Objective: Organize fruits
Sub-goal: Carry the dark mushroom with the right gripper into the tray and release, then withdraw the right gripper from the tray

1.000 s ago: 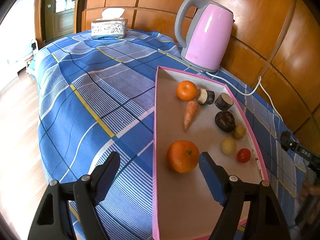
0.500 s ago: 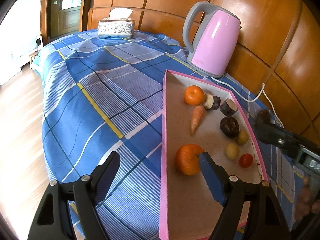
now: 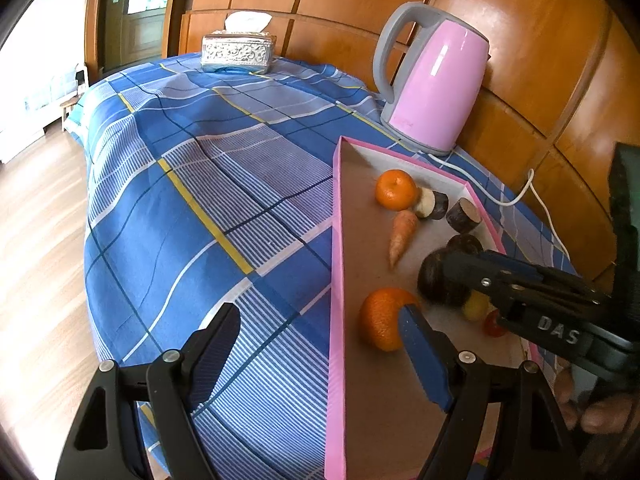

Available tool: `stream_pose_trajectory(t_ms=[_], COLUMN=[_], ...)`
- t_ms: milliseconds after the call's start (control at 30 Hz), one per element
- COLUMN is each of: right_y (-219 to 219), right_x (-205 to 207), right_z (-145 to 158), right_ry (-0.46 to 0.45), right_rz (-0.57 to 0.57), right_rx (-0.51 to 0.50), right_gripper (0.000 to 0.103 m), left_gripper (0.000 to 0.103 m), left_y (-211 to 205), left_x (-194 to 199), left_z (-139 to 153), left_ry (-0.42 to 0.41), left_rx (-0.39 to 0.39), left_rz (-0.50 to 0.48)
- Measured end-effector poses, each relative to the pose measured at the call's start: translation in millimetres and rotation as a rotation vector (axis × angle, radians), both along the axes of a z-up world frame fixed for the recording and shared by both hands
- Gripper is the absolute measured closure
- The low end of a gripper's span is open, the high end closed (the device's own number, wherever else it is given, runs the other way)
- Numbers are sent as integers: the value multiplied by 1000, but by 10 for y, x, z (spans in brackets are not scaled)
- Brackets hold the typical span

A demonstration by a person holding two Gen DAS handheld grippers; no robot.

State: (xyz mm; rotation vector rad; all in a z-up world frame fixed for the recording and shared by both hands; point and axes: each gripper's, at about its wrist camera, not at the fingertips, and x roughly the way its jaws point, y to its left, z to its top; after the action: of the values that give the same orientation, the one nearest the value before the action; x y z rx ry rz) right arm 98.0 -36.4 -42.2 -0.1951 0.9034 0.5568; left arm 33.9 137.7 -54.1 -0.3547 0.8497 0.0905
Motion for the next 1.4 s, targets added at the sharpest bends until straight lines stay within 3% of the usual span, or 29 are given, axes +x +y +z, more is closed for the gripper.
stream_pose_trajectory(t_ms=[667,833,967,1133,1400], right_y=[-340,-541,-705,-909,-1010], right_x=[-362,-579,-753,-892,-973], right_z=[197,286,290,249,185], right_ry=[-82,-152,-200,-229,-230], right_rz=[-100,-182,-269,-375,-413], right_rx=[60,47,15,-21,-42], right_gripper=[52,51,50,50,49], left_gripper=[18,12,1,0,0], left_y=[-99,-160,-216,-302,-473], left_x=[-66,-116,-171,-218,-277], left_z=[148,250,312,362,435], left_ry=[-53,-86,-109,-118,-134], left_rx=[53,83,112,126,158], left_rz=[-21,-27,-22,-32,-75])
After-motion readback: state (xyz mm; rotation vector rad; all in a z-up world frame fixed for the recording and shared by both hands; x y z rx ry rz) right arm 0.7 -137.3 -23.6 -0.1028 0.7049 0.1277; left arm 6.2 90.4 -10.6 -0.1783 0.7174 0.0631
